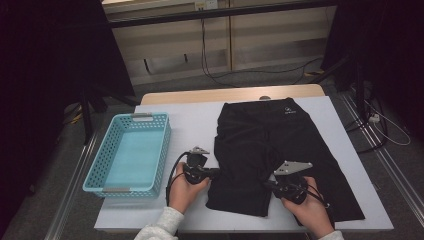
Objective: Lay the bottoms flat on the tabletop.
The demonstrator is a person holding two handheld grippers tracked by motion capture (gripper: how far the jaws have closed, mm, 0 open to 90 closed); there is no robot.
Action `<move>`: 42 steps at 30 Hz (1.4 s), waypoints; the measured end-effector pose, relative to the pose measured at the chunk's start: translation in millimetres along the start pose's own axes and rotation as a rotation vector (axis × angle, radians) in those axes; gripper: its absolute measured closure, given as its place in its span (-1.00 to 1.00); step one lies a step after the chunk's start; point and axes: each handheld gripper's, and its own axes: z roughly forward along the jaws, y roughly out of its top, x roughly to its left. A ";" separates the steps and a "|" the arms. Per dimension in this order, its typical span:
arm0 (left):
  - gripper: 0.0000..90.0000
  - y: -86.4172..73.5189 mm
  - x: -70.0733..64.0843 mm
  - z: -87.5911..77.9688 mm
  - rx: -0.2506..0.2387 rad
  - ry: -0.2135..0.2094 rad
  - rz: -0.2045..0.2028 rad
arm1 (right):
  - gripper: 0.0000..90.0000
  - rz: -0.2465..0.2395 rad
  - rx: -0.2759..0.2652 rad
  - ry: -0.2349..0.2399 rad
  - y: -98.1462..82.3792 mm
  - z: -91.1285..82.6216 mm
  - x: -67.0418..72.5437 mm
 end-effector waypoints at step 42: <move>0.99 -10.5 3.7 -24.6 0.029 0.006 -0.061 | 0.98 0.004 0.005 0.106 -2.5 -4.4 7.5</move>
